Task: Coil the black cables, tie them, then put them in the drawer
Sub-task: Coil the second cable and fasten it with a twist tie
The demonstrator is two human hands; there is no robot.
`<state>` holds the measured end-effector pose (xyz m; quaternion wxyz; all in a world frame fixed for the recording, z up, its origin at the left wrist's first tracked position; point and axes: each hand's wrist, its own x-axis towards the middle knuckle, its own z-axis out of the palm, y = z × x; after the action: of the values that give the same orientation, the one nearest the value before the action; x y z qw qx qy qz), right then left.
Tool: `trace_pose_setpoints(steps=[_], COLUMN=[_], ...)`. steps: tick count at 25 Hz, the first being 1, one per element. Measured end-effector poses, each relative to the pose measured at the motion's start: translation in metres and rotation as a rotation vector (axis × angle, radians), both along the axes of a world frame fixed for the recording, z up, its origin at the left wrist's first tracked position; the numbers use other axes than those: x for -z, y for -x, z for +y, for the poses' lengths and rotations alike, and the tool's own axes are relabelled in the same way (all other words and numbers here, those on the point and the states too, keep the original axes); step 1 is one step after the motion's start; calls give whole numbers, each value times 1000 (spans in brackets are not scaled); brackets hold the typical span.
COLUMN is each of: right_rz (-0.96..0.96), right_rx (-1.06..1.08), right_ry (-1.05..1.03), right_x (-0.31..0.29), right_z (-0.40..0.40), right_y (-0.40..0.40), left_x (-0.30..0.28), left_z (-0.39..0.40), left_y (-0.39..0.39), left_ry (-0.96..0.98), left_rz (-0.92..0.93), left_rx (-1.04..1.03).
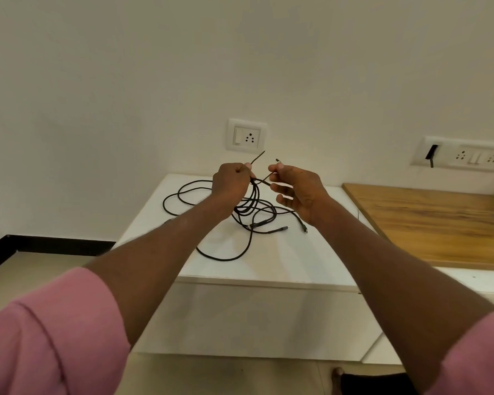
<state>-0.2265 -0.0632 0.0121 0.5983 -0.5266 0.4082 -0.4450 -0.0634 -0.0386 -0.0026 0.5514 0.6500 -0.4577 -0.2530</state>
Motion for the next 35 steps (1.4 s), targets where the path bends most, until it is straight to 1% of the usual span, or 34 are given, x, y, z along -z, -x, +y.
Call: trace_pose_setpoints(steps=[2,6,8,10,13,15,19,23,31,35], right_rz=[-69,-190,-199,-130,31,84,115,106,143,221], right_rx=[31,16,27,19,-21,-14,3,44,21,15], right_ry=[-17,-71,-69,-48,-35,-36,-11,10,0,8], right_x=[-1,-2,-1,-1,2,3,3,0,0,1], right_z=[-2,-2,-2,-2,-4,-5,-4,-3,-1,-1], right_y=[0,0,0,2,9,13,14,14,12,14], left_x=[1,2,4,6,7,9,10,9,10,10], left_z=[1,2,3,3,5,5,5,6,7,6], left_y=[2,9,11,13,17,19,22,22,23,22], left_ry=[19,30,39,71,136,185,228,240,234,238], left_rz=[-80,-205,-263,-275,-307,-348,-372,-397,-385,-403], left_rx=[-6,-12,-18,-15,-9,-7,-12,-11,-6,-9])
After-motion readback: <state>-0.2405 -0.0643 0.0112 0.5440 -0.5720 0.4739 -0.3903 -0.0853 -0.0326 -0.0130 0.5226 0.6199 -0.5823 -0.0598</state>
